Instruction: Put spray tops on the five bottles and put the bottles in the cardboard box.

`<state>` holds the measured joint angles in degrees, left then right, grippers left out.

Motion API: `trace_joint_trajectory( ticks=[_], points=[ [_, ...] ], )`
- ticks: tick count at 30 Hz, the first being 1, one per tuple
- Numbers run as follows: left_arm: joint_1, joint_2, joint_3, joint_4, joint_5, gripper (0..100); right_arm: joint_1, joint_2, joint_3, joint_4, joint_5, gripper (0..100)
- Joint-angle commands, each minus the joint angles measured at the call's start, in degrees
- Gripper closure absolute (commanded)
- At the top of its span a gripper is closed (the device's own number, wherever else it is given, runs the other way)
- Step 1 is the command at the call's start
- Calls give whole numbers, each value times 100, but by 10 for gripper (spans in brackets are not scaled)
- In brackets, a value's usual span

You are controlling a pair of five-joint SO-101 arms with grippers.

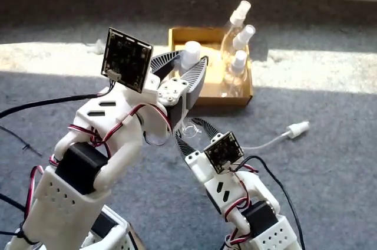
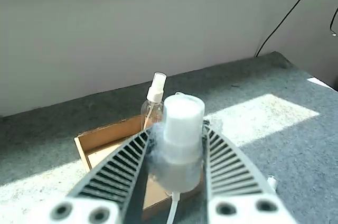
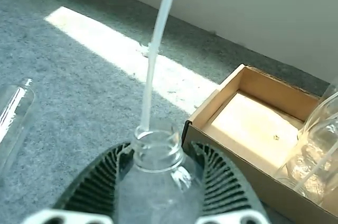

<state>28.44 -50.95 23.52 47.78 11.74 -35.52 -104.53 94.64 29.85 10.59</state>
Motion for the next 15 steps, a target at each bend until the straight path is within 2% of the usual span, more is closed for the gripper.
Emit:
trace_joint_trajectory(
  ticks=[1, 12, 15],
  points=[
    [75, 22, -40, -88, 62, 990, 57, -66, -66, 4, 26, 995],
    [374, -22, 1358, -659, 79, 990, 75, -66, -75, 4, 18, 995],
    [391, -22, 1569, -659, 88, 990, 180, -66, -119, 4, -369, 995]
  ],
)
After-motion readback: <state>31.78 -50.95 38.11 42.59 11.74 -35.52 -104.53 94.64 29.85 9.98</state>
